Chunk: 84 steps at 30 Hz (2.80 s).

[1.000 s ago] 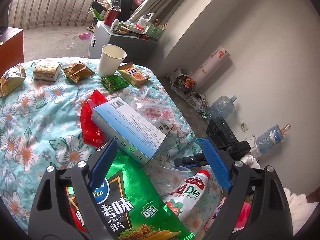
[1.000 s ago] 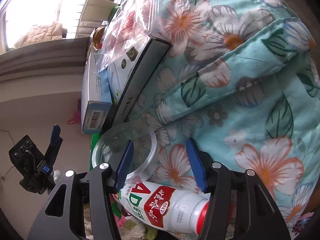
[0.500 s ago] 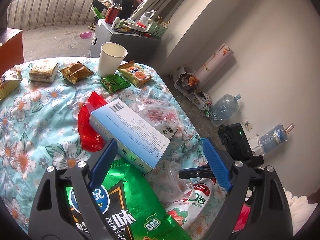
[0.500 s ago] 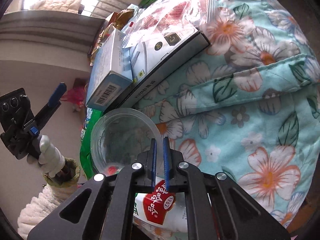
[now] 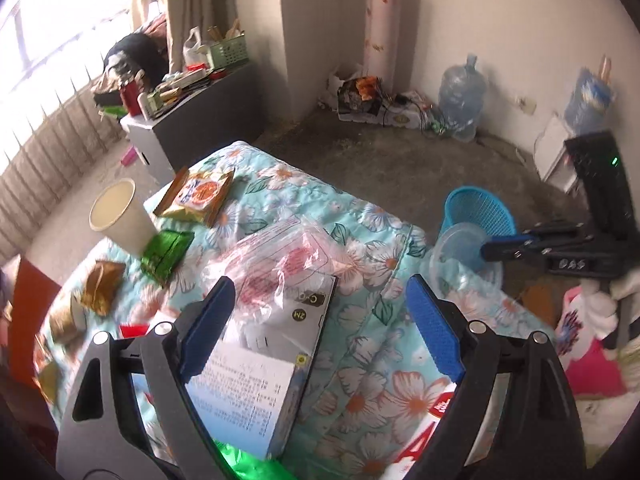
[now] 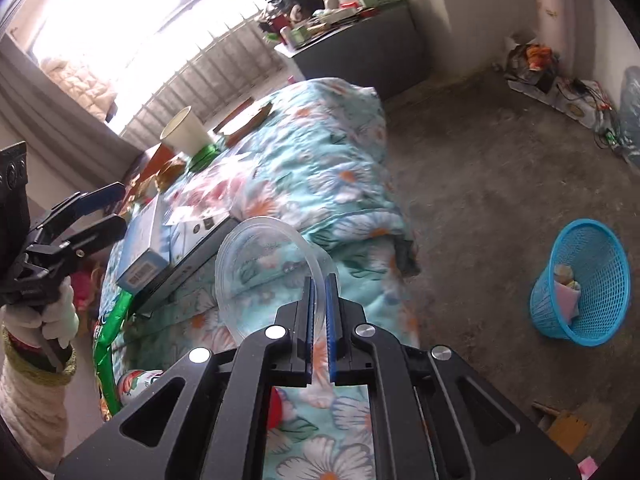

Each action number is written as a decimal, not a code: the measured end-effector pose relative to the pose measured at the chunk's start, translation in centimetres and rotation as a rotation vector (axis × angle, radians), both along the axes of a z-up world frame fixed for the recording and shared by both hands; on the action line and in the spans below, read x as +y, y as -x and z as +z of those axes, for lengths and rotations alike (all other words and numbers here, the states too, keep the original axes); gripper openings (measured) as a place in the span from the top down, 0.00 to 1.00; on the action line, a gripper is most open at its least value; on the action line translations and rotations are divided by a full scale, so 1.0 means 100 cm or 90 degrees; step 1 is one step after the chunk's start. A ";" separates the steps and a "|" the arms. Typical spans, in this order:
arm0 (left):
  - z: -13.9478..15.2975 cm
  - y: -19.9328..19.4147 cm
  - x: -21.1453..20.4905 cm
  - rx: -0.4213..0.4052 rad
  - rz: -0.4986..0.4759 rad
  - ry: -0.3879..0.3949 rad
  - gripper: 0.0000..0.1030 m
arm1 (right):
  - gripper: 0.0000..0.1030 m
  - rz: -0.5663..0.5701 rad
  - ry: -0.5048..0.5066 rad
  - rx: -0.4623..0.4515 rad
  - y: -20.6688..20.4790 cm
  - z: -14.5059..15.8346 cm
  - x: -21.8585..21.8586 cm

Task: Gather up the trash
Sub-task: 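Grasp the clear zip bag with the left gripper while the right gripper holds the cup, then carry the zip bag and plastic cup over the blue wastebasket, then open both grippers to drop the bag and cup into the wastebasket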

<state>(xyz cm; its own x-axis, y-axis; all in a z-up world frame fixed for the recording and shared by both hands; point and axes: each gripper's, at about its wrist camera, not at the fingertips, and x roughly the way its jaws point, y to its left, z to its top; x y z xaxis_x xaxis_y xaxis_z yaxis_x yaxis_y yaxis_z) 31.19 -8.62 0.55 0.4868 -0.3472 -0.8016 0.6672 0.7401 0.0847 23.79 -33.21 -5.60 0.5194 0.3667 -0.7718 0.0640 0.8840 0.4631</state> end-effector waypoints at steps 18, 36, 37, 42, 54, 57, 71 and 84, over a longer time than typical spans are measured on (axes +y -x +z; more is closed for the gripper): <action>-0.081 -0.048 -0.084 -0.040 -0.045 -0.306 0.59 | 0.94 -0.106 -0.152 -0.004 0.035 -0.055 -0.031; 0.018 -0.030 -0.055 -0.130 0.019 -0.153 0.90 | 0.95 -0.153 -0.197 -0.046 0.059 -0.052 -0.037; 0.026 -0.023 -0.056 -0.141 0.019 -0.139 0.91 | 0.95 -0.159 -0.199 -0.049 0.061 -0.052 -0.039; 0.060 0.005 -0.074 -0.181 0.000 -0.068 0.92 | 0.95 -0.193 -0.216 -0.061 0.077 -0.052 -0.051; 0.083 0.060 -0.186 -0.156 -0.126 0.024 0.92 | 0.95 -0.314 -0.228 -0.104 0.127 -0.053 -0.118; 0.075 0.070 -0.221 -0.133 -0.157 0.034 0.92 | 0.95 -0.355 -0.225 -0.112 0.140 -0.057 -0.140; -0.038 0.074 -0.388 0.070 -0.242 0.039 0.92 | 0.95 -0.614 -0.075 -0.022 0.187 -0.124 -0.261; -0.149 0.029 -0.494 0.177 -0.153 0.012 0.43 | 0.43 -0.665 -0.103 0.123 0.122 -0.234 -0.338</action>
<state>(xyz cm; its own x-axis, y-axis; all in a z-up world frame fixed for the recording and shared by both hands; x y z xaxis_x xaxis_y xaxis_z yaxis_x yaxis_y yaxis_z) 28.29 -57.98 -14.39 0.1539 -0.4416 -0.8839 0.8174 0.5595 -0.1372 11.56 -67.05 -29.02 0.5089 -0.0836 -0.8567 0.8375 0.2781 0.4704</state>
